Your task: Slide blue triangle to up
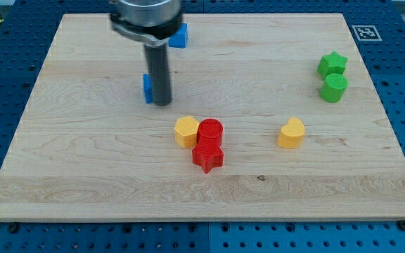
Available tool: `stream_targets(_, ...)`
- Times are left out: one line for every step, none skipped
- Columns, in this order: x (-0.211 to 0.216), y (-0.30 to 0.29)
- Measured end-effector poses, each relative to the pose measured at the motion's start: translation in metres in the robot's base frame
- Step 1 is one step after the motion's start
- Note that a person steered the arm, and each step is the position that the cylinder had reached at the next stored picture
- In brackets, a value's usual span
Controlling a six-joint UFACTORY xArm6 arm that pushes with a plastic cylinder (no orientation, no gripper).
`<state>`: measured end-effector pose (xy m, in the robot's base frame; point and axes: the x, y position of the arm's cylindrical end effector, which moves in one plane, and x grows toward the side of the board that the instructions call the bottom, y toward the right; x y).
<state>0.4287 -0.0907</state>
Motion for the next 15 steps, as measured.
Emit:
stream_targets(0.0,-0.018)
stream_targets(0.0,-0.006)
stream_targets(0.0,0.034)
stream_targets(-0.029,0.054)
stream_targets(-0.039,0.054)
stream_targets(-0.038,0.039)
stream_targets(-0.03,0.007)
stream_targets(-0.03,0.003)
stream_targets(-0.028,-0.028)
stream_targets(-0.024,-0.061)
stream_targets(-0.024,-0.061)
stream_targets(-0.019,-0.051)
stream_targets(-0.01,-0.049)
stream_targets(0.003,-0.048)
stream_targets(0.014,-0.064)
